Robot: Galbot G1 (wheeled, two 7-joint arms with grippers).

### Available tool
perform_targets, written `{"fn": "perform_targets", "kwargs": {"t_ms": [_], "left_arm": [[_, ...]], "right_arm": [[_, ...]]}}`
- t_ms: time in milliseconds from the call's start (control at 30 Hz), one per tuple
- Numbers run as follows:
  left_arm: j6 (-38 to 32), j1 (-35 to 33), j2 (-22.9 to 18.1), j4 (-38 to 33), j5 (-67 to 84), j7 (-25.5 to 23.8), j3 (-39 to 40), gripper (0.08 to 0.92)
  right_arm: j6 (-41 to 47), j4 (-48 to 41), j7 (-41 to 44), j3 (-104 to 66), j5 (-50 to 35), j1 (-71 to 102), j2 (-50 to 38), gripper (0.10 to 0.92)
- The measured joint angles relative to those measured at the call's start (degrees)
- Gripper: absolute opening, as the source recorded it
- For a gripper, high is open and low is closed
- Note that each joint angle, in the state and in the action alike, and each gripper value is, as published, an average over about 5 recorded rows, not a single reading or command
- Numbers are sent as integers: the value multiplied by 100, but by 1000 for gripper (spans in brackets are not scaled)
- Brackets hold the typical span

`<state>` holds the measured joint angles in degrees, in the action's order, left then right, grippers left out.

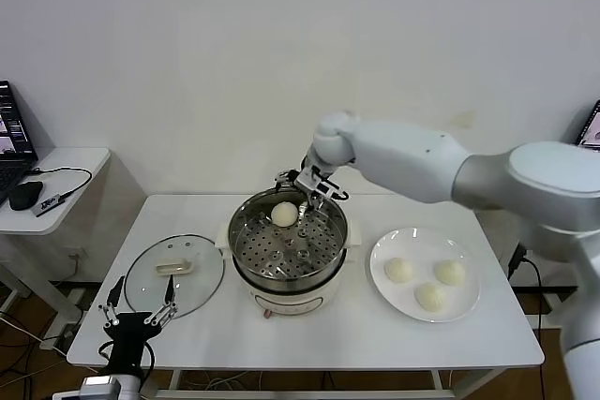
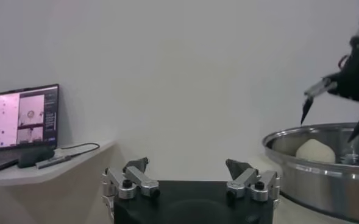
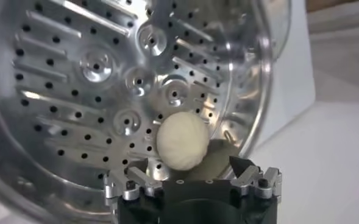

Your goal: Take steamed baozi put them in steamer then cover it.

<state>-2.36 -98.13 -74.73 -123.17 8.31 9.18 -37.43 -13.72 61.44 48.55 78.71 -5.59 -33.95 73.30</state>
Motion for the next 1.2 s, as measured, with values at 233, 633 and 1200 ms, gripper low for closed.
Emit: {"fn": "perform_targets", "kwargs": {"t_ms": [233,633,1200], "left_arm": [[178,-47,45,-125,-65,-4,52,823],[314,-125,87,-222,-250,-35,193,823],[352,-219,10,-242,-467,-83,228,823]], "right_arm": [[974,975,281,129,-667,-575,-772,823],[2632,2399,585,3,-1114,-814,-2706,823],[3532,2835,500,-770,-484,674,-4149,823]]}}
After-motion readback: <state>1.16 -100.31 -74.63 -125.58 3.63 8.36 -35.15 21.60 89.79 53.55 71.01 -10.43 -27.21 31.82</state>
